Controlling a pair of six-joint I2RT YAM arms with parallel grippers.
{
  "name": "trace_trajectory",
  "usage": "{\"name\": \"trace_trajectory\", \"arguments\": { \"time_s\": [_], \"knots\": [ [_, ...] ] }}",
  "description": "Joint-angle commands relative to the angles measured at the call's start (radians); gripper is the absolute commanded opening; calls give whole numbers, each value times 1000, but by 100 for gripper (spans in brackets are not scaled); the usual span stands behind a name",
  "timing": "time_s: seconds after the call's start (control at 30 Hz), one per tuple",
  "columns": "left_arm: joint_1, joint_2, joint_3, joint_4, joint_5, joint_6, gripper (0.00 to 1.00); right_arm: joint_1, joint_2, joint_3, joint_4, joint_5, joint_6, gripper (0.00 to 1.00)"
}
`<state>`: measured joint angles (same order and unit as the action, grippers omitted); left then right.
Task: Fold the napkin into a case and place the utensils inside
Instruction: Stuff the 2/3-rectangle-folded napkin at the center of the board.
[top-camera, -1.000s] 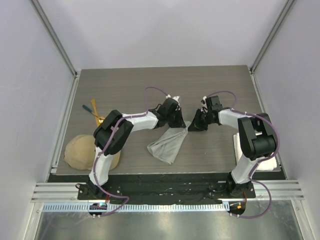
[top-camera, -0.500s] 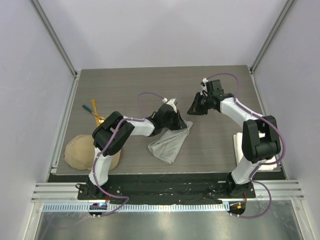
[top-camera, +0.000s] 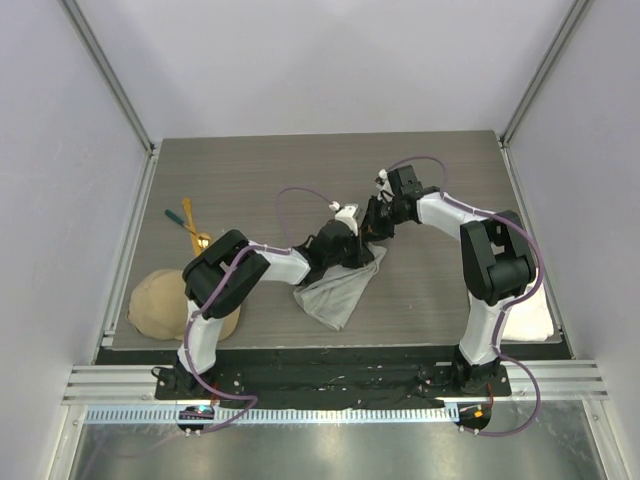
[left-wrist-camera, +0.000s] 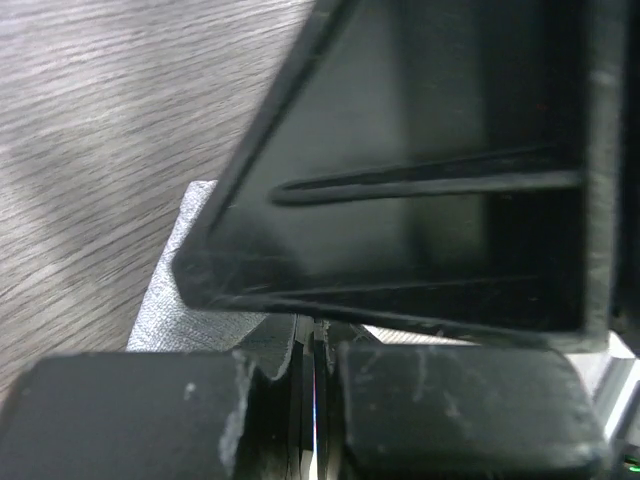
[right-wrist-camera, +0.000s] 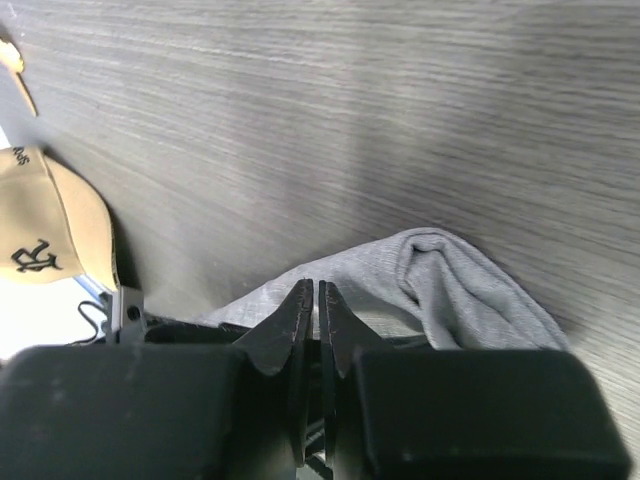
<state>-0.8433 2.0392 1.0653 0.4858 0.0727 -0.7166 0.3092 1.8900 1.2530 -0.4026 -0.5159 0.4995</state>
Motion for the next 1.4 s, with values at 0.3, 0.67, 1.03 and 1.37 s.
{"name": "trace_trajectory", "arguments": {
  "time_s": [0.3, 0.67, 1.03, 1.37],
  "knots": [
    [-48, -54, 13, -53, -125, 181, 0, -1, 15, -85, -39, -11, -53, 9],
    [-71, -112, 50, -136, -99, 250, 11, -4, 80, -90, -10, 88, -75, 9],
    [-48, -304, 240, -562, -2, 269, 19, -4, 64, -112, -1, 128, -72, 9],
    [61, -197, 225, -730, 98, 100, 0, -4, 3, -118, -8, 126, -67, 9]
  ]
}}
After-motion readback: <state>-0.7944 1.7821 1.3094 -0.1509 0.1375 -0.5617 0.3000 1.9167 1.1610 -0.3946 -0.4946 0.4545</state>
